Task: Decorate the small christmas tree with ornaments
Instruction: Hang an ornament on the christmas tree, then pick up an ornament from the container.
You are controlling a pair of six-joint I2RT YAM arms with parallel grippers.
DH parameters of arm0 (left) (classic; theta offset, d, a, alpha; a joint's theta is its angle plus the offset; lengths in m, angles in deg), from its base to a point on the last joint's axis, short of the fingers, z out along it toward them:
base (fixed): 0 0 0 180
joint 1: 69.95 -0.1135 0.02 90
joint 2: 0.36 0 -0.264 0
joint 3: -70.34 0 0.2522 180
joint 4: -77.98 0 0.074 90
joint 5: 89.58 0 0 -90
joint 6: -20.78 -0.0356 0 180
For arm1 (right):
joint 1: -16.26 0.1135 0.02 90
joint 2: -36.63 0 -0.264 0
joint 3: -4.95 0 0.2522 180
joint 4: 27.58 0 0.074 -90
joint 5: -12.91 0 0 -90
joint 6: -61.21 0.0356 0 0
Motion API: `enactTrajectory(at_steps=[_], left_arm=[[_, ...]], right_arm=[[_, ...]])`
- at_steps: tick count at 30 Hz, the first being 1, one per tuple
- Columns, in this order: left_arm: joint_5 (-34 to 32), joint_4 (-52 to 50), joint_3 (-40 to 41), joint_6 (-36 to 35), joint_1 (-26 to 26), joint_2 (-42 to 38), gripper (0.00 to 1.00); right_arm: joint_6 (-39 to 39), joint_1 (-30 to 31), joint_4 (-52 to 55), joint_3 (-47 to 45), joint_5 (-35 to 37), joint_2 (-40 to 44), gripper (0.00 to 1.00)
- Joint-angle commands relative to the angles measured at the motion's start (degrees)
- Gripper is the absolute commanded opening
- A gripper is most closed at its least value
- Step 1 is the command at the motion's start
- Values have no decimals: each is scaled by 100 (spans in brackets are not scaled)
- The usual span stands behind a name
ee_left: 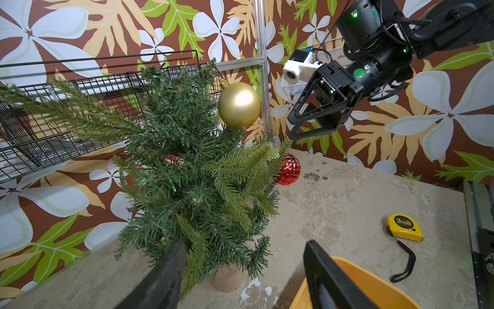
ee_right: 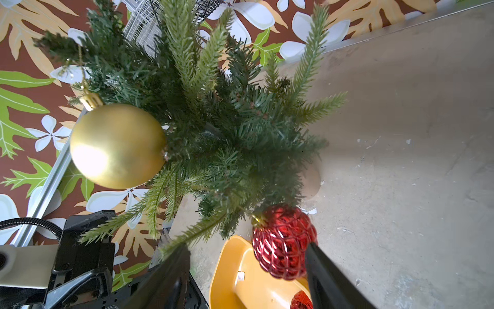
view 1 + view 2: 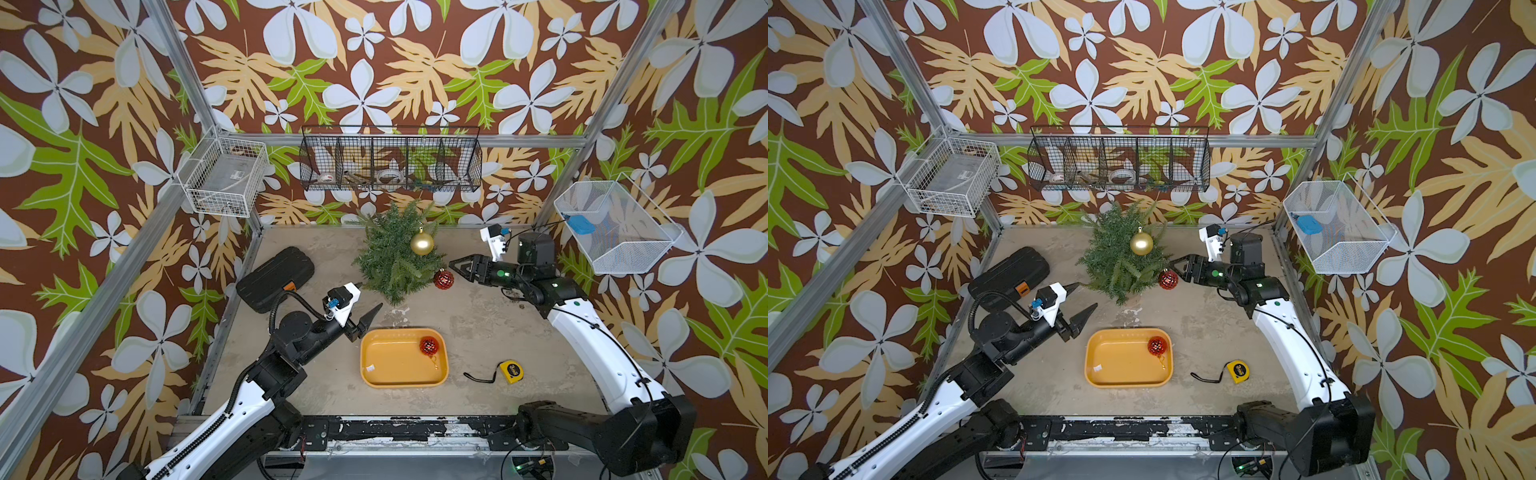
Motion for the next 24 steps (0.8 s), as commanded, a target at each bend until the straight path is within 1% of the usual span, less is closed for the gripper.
enactTrajectory(at_steps=[1, 5, 9, 11, 15, 18, 20, 24], left_arm=[[-12, 172, -7, 59, -10, -25, 70], [105, 115, -49, 146, -4, 4, 68], [297, -3, -25, 553, 5, 69, 69], [375, -175, -32, 826, 5, 64, 69], [491, -493, 23, 1111, 5, -51, 69], [299, -738, 63, 1151, 5, -202, 70], [86, -837, 79, 1089, 5, -319, 70], [-141, -788, 141, 992, 5, -499, 71]], right_arm=[[-200, 118, 382, -35, 289, 207, 69], [-164, 420, 552, -391, 617, 590, 68], [-9, 701, 644, -885, 781, 920, 66], [19, 933, 772, -1090, 1067, 1092, 65], [148, 1473, 957, -1462, 1677, 1322, 63], [382, 2127, 945, -1772, 2282, 1365, 62], [572, 2687, 958, -1875, 2822, 1236, 61], [1071, 3653, 1086, -1808, 3900, 635, 61]])
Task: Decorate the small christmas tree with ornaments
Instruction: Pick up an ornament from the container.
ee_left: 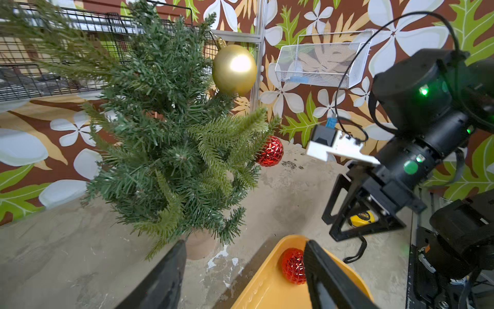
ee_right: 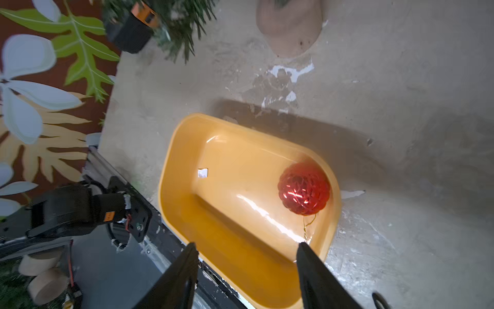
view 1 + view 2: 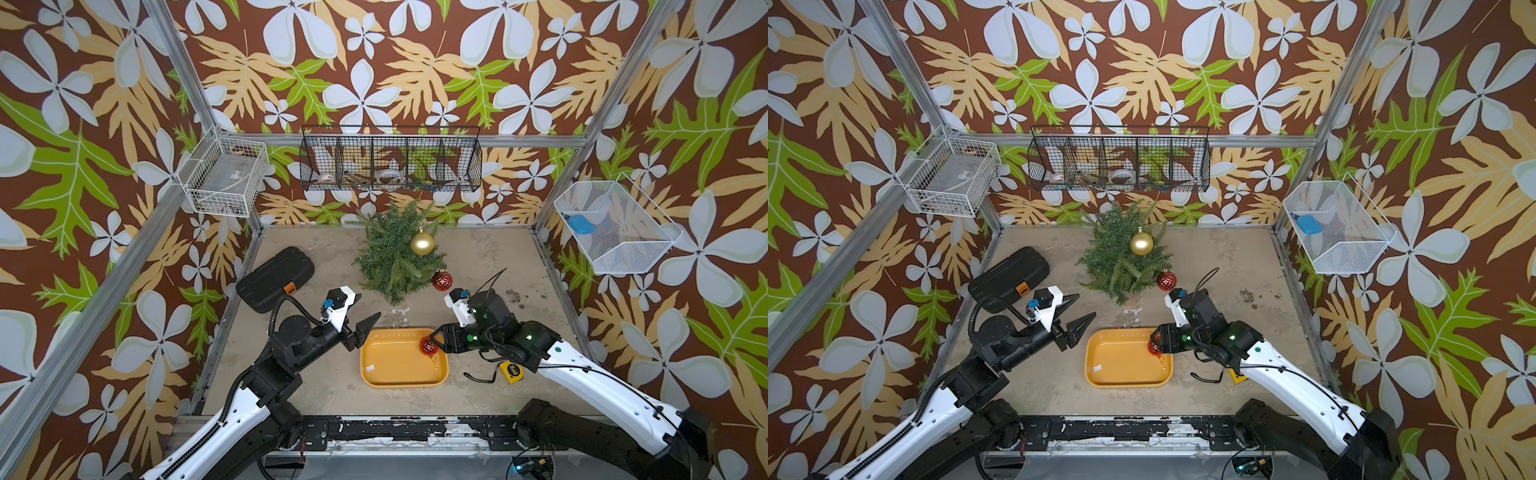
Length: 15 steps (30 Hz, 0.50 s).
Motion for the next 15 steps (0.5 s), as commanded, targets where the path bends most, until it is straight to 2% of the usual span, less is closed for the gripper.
enactTrajectory(at_steps=[1, 4, 8, 15], left_arm=[[-254, 15, 45, -17, -1, -85, 72], [-296, 19, 31, -44, -6, -77, 72], [-280, 23, 38, -36, -6, -118, 72], [-280, 82, 20, -63, -15, -113, 72]], right_arm=[[598, 586, 125, 94, 1314, -435, 61], [869, 988, 71, 238, 1800, -971, 61], [1036, 1236, 52, 469, 2370, -1594, 64], [1155, 1305, -33, 613, 2765, -2218, 67]])
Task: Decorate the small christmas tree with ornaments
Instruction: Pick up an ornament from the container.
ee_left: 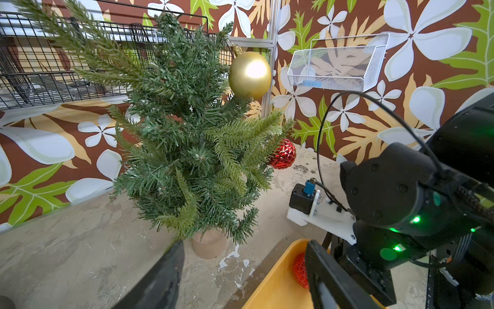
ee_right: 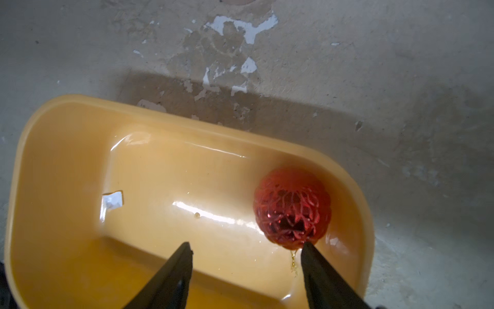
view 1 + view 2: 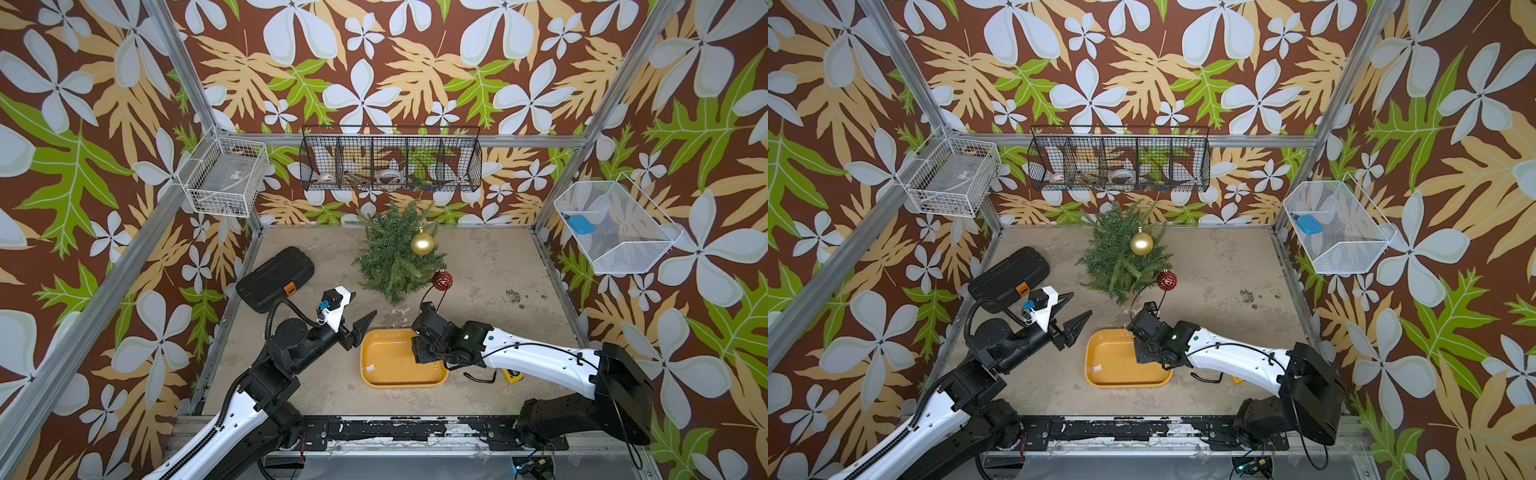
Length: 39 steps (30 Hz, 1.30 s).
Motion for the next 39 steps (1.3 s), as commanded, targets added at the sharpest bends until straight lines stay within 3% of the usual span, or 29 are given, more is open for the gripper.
enactTrajectory(at_steps=[1, 19, 39], left_arm=[[-15, 103, -26, -8, -15, 1, 72], [16, 132, 5, 3, -15, -7, 72], [32, 147, 23, 1, -15, -25, 72]], right_arm=[[141, 20, 1, 53, 440, -176, 67], [109, 41, -1172, -670, 464, -258, 67], [20, 55, -1774, -540, 371, -880, 68]])
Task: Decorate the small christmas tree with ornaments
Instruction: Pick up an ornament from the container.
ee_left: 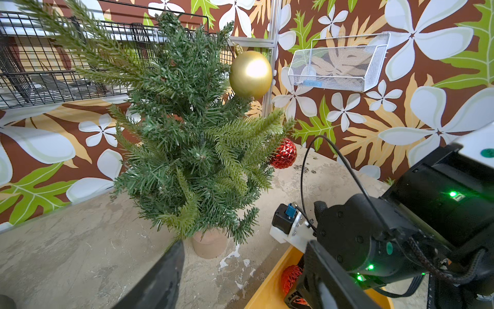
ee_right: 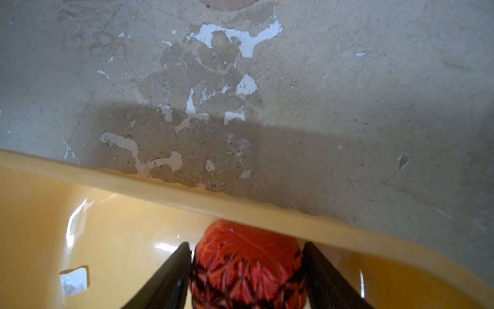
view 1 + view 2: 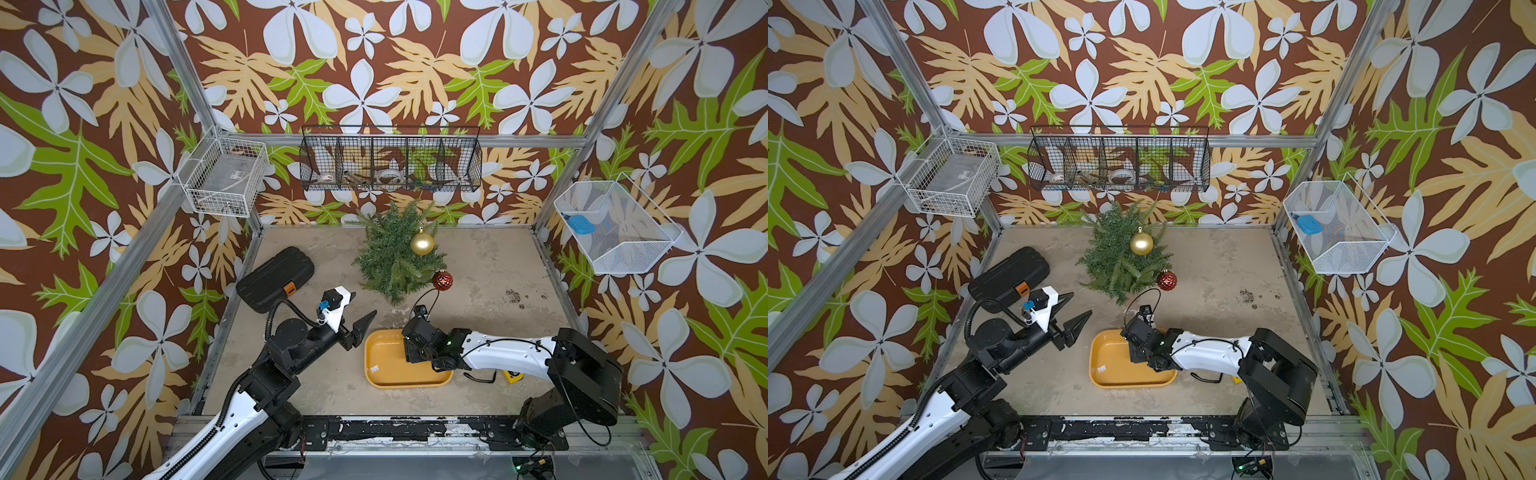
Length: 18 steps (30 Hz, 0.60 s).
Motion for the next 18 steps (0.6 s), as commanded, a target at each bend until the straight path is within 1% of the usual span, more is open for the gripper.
enactTrajectory(at_steps=[1, 8, 12, 18], left_arm=[[33, 125, 1, 3, -10, -7, 72], [29, 125, -6, 6, -10, -24, 72], [29, 117, -2, 3, -13, -30, 72], [29, 110, 9, 10, -17, -58, 72]], right_arm=[[26, 6, -98, -39, 3, -23, 68], [4, 32, -58, -49, -7, 15, 66], [-27, 45, -27, -40, 26, 208, 63], [-149, 68, 37, -65, 68, 612, 62]])
